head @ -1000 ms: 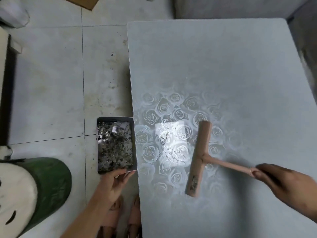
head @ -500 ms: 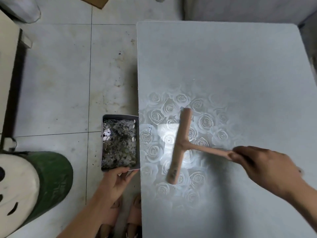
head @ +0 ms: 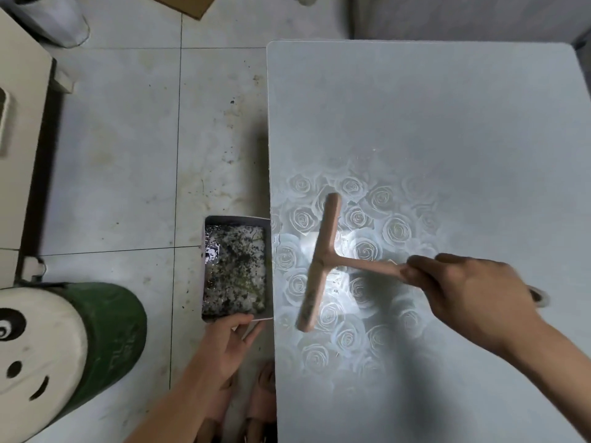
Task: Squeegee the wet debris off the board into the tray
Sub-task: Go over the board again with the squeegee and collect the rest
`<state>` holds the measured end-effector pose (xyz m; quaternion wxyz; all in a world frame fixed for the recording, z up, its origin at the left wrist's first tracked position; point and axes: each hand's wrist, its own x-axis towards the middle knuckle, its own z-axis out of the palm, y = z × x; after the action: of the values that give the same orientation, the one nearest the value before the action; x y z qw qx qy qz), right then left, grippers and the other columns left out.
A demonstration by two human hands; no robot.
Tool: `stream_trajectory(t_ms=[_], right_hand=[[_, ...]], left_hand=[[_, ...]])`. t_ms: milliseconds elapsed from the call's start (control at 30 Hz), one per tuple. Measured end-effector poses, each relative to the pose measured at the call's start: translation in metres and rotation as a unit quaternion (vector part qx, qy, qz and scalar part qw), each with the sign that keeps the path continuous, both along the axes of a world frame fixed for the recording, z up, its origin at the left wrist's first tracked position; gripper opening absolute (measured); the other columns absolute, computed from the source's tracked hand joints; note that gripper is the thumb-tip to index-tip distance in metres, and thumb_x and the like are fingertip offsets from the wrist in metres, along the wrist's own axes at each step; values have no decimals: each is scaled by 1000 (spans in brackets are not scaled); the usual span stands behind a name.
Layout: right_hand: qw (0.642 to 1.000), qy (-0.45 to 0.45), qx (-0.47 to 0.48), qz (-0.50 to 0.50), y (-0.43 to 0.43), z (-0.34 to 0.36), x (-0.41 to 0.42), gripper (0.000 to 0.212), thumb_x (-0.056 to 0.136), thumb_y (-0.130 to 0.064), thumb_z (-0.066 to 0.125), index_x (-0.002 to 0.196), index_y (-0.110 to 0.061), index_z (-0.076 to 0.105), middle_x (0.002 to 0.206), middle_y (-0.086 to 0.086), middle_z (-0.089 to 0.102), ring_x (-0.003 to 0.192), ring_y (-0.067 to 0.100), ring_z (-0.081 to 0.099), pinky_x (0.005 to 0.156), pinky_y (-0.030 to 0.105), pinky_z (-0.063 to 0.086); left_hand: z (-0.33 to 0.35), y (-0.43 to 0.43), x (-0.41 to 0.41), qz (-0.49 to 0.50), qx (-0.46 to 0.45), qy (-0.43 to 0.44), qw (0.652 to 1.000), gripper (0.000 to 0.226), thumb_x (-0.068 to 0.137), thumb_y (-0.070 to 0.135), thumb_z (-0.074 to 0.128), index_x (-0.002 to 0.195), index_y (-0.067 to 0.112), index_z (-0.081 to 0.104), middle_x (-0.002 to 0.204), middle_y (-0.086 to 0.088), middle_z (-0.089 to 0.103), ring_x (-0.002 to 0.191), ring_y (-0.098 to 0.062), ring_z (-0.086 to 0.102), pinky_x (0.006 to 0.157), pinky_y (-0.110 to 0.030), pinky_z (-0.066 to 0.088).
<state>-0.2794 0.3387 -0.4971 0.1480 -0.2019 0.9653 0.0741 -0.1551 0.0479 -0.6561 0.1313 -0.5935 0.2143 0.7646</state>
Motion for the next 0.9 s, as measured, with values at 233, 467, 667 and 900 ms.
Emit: stream_trajectory(t_ms=[233,467,667,900], right_hand=[[999,-6,-31,28,-71,-31,-9,43,98,-50,18,99,-29,56,73,-5,49,64,21,50,52,30,21],[995,0,-29,-96,5,6,3,47,89,-59,15,96,-39,56,72,-11,57,69,19,62,54,29,44],[980,16,-59,-189,71,-15,7,34,90,-72,19,97,-62,51,67,-25,60,62,13,64,51,29,50],[974,-37,-51,-218,152,-36,2,33,88,-74,31,98,-53,56,73,-26,61,58,3,61,53,27,53]], left_hand=[[4,3,-4,10,-19,5,1000,28,82,-19,42,91,3,57,80,-12,66,80,-24,61,55,-30,59],[13,3,-8,24,-9,10,1000,33,83,-21,41,89,6,58,90,-11,61,85,-22,57,60,-32,58],[12,-5,-13,20,-10,0,1000,29,83,-20,42,87,4,57,87,-11,61,84,-23,58,59,-33,59],[3,-3,-23,27,-4,7,1000,30,83,-20,41,87,5,59,79,-10,67,85,-22,59,63,-33,58]])
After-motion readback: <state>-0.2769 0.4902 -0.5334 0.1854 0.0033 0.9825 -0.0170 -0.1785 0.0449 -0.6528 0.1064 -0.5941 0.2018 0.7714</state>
